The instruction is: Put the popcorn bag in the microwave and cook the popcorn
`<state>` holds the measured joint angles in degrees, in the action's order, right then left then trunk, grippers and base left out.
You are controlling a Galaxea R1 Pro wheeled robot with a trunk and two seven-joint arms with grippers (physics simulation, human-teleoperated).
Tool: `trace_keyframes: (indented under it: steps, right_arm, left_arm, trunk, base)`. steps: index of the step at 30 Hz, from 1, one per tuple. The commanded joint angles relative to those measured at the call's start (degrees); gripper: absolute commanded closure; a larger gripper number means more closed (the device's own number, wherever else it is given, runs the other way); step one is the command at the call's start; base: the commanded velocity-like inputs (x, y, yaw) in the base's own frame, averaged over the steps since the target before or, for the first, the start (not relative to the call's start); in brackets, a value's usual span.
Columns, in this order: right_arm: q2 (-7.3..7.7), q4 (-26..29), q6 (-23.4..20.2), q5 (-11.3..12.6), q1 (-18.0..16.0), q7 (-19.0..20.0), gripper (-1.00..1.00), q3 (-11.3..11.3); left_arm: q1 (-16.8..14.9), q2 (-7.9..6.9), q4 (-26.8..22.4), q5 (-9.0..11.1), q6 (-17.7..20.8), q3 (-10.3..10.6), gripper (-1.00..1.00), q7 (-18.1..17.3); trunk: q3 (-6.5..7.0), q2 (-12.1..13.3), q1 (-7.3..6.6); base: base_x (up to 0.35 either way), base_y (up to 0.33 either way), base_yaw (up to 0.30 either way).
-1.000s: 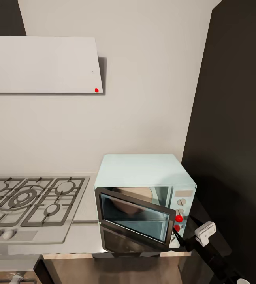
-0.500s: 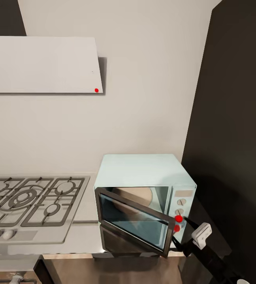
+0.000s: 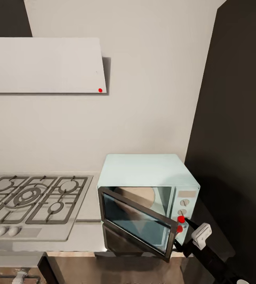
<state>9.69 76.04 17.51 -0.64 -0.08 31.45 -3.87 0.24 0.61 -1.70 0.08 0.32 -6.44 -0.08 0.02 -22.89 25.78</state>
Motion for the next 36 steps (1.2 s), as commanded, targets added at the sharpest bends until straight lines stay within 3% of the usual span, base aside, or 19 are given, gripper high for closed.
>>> trace_keyframes:
  steps: [1, 32, 36]
  right_arm:
    - [-0.02, -0.02, 0.25, -0.15, 0.0, 0.37, -1.0, -0.06]
    - [-0.02, -0.4, 0.33, -0.15, 0.0, 0.37, -1.0, -0.04]
    - [-0.02, -0.45, 0.26, -0.15, 0.0, 0.34, -1.0, -0.03]
  left_arm:
    - [0.02, 0.02, -0.07, 0.01, 0.03, -0.41, -1.0, -0.01]
    - [0.02, 0.09, -0.13, 0.01, 0.03, -0.42, -1.0, -0.01]
    - [0.02, 0.72, -0.14, 0.01, 0.03, -0.47, -1.0, -0.01]
  trunk:
    - [-0.01, -0.03, 0.01]
    - [-0.01, -0.03, 0.01]
    - [-0.01, -0.03, 0.01]
  base:
    - [-0.138, 0.006, 0.153]
    - [-0.068, 0.011, 0.161]
    - [-0.193, 0.0, 0.162]
